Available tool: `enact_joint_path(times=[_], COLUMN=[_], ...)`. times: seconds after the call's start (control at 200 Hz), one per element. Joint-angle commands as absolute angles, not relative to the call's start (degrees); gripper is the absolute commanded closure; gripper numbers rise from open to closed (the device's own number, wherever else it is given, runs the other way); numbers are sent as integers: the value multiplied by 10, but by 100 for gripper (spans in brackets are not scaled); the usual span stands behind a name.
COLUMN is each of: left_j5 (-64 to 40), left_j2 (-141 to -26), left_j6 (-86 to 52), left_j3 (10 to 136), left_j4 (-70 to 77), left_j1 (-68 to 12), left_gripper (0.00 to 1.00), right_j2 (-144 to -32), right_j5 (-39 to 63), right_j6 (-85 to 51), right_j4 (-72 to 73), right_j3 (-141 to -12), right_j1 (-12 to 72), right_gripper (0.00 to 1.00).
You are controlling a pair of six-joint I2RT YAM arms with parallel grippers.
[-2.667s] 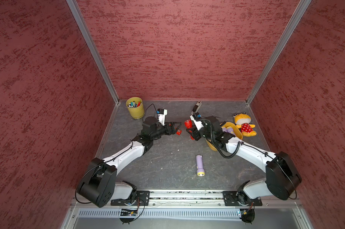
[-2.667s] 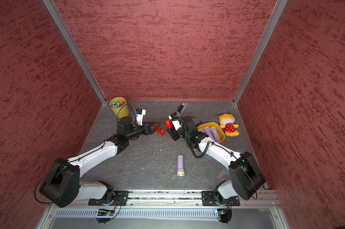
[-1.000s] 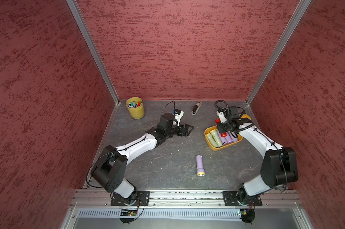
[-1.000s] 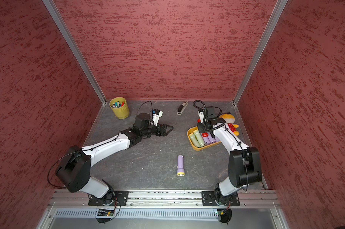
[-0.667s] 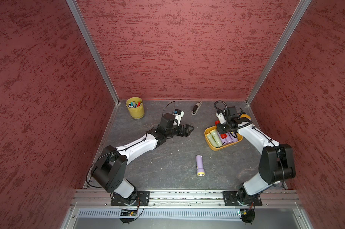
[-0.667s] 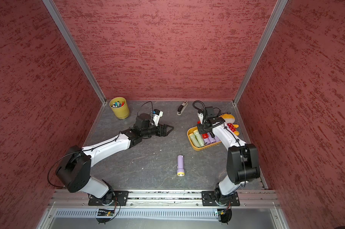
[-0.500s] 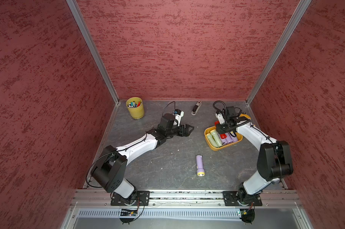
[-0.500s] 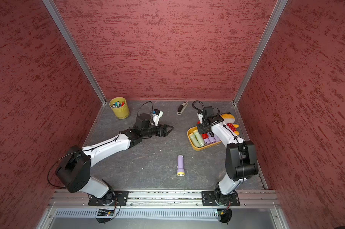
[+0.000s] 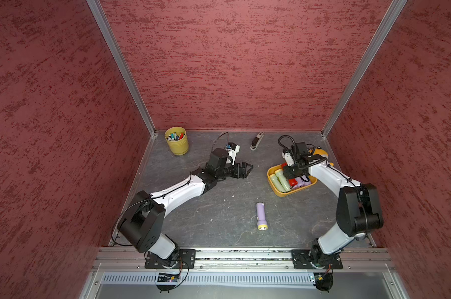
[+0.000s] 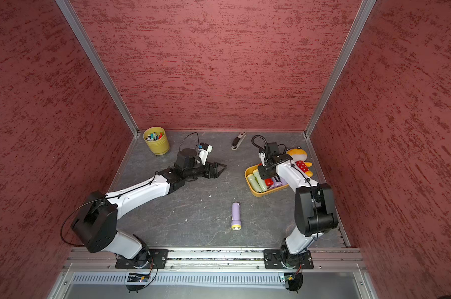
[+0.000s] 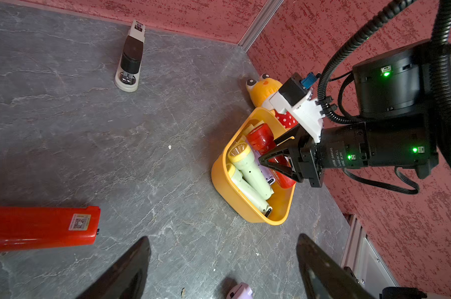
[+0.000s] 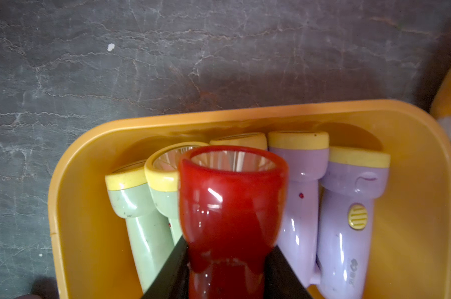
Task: Put the flashlights into the storage boxes
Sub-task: Place the flashlight at the storage box.
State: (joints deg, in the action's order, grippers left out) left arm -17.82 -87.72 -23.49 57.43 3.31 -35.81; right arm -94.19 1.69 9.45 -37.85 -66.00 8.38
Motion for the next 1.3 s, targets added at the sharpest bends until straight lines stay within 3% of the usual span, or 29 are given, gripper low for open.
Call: enact_joint_path(times=[0.0, 0.23, 0.481, 0.641, 1.152, 1.297], left_j5=[-178, -174, -172, -174, -174, -177], left_j2=[-868, -864, -860, -860, -853, -856], left_j6=[-228, -226, -225, -226, -226, -224], left_j3=[565, 563, 563, 563, 556, 557], left_j4=[31, 31, 30, 32, 41, 42], left_j1=[-361, -361, -361, -361, -361, -361], left_gripper=[12, 12, 12, 12, 11, 11], right_j2=[-938, -933, -913, -913, -876, -856], right_j5=[-1, -2, 2, -54, -20, -15], right_j6=[95, 91, 89, 73, 50, 20], right_j4=[-385, -388, -389, -391, -383, -386], right_j3=[-667, -675, -674, -675, -658, -649], right_j1=[79, 79, 79, 78, 75, 70], right_gripper=[60, 50, 54, 55, 53, 48])
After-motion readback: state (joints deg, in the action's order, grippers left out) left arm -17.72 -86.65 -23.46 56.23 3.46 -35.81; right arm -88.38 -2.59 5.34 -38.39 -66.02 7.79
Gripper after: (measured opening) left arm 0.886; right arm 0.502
